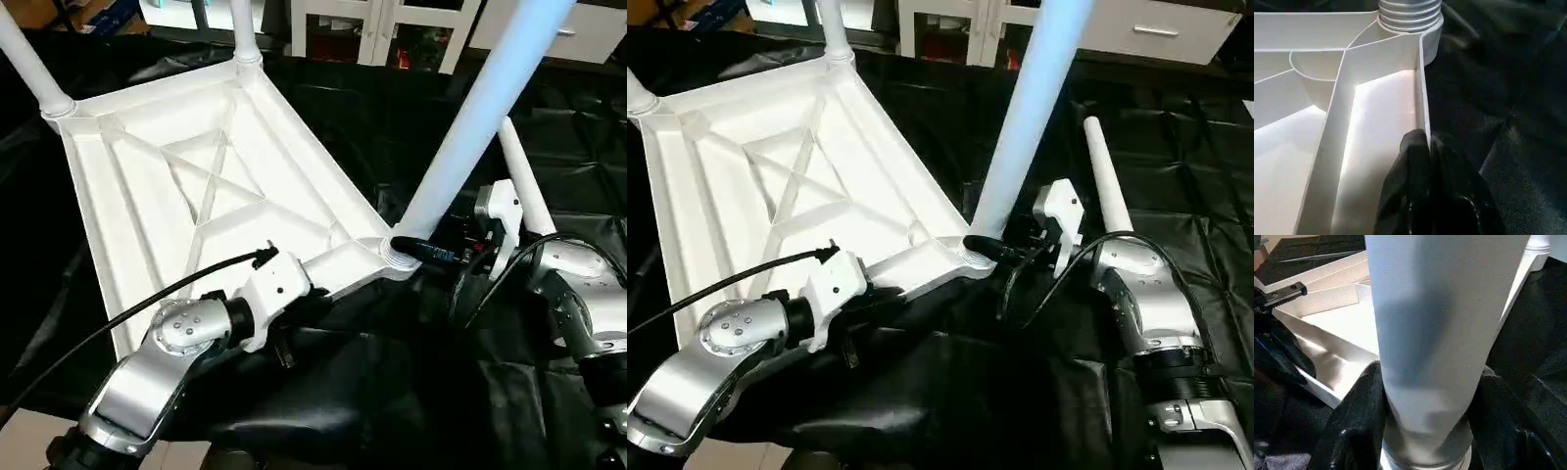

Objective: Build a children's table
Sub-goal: Insert table leg to table base

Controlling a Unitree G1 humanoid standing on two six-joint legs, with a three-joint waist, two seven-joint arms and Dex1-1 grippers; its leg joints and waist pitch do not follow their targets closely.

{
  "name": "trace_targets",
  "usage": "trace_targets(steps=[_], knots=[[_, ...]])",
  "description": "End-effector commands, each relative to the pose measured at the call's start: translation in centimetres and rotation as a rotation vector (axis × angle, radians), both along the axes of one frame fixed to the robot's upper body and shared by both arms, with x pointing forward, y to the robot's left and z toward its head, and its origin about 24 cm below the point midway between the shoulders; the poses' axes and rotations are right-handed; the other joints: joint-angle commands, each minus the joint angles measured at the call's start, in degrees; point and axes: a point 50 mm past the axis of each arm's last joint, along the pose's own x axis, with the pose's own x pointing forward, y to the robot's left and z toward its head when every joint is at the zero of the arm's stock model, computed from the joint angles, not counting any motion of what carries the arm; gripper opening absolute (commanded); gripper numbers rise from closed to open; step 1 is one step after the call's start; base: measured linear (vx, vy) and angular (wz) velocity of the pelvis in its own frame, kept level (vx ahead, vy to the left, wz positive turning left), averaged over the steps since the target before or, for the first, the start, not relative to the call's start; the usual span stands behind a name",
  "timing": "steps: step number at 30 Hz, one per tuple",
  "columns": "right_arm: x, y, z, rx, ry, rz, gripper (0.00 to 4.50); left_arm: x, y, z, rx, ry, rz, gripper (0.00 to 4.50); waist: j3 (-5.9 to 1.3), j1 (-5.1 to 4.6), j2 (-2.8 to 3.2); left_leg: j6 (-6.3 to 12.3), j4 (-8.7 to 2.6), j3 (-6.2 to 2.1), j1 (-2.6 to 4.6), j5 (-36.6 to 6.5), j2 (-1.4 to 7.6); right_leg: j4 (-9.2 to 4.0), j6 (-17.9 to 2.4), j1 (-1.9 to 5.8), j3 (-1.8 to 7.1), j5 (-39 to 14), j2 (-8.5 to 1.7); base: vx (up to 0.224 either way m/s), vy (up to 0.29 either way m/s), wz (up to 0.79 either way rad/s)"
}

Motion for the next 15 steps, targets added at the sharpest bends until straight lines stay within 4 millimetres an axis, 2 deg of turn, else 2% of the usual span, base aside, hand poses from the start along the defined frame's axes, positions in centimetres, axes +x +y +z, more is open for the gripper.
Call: trace_targets(steps=[1,6,7,8,10,13,14,15], knots=[[-0.3,0.2,-0.8,0.006,0.034,0.011,1.95,-1.3,-0.4,-2.5,0.019,0.14,-0.056,0.0,-5.04,-0.1,-1.31,9.76,-2.7,-0.36,0.61,-3.3,1.52,-2.96,-16.0,3.04,1.33,-8.2,-1.55,0.0,0.0,0.0],[-0.3,0.4,-1.1,0.019,0.04,-0.021,1.93,-1.3,-0.4,-2.5,0.018,0.15,-0.047,0.0,-5.18,-0.17,-1.37,8.99,-2.78,-0.36,0.7,-4.0,1.51,-3.02,-15.8,3.0,1.33,-8.3,-1.46,0.0,0.0,0.0],[-0.1,0.7,-1.8,0.002,0.047,-0.095,1.93,-1.1,-0.4,-2.7,0.028,0.159,-0.004,0.0,-5.07,-0.21,-1.42,8.52,-2.87,-0.34,0.66,-4.3,1.53,-3.11,-15.6,2.92,1.37,-8.8,-1.44,0.0,0.0,0.0],[-0.1,0.7,-1.8,0.002,0.047,-0.095,1.93,-1.1,-0.4,-2.7,0.028,0.159,-0.004,0.0,-4.97,-0.2,-1.34,8.27,-2.92,-0.34,0.65,-4.7,1.53,-3.22,-15.4,2.84,1.38,-9.3,-1.46,0.0,0.0,0.0],[0.0,1.0,-2.5,-0.024,0.056,-0.163,1.93,-0.7,-0.5,-2.8,0.037,0.16,0.035,0.0,-4.77,-0.34,-1.45,6.7,-3.27,-0.47,0.62,-7.3,1.5,-3.72,-14.2,2.82,1.31,-13.3,-1.49,0.0,0.0,0.0],[0.4,1.4,-3.8,-0.008,0.087,-0.34,1.93,0.2,-0.8,-3.1,0.046,0.16,0.142,0.0,-4.66,-0.78,-1.63,3.29,-3.82,-0.86,0.63,-12.0,1.48,-4.54,-11.0,2.59,1.24,-20.9,-1.58,0.0,0.0,0.0],[0.6,1.8,-4.4,-0.002,0.099,-0.421,1.93,0.8,-1.1,-3.2,0.049,0.159,0.208,0.0,-4.59,-1.07,-1.57,1.92,-3.99,-0.86,0.61,-13.2,1.47,-4.78,-9.8,2.28,1.31,-22.4,-1.45,0.0,0.0,0.0],[0.7,2.0,-4.8,0.001,0.106,-0.468,1.93,1.2,-1.2,-3.2,0.051,0.159,0.248,0.0,-4.7,-1.12,-1.55,1.38,-4.07,-0.97,0.72,-14.0,1.44,-4.92,-9.4,2.23,1.24,-23.2,-1.47,0.0,0.0,0.0]])
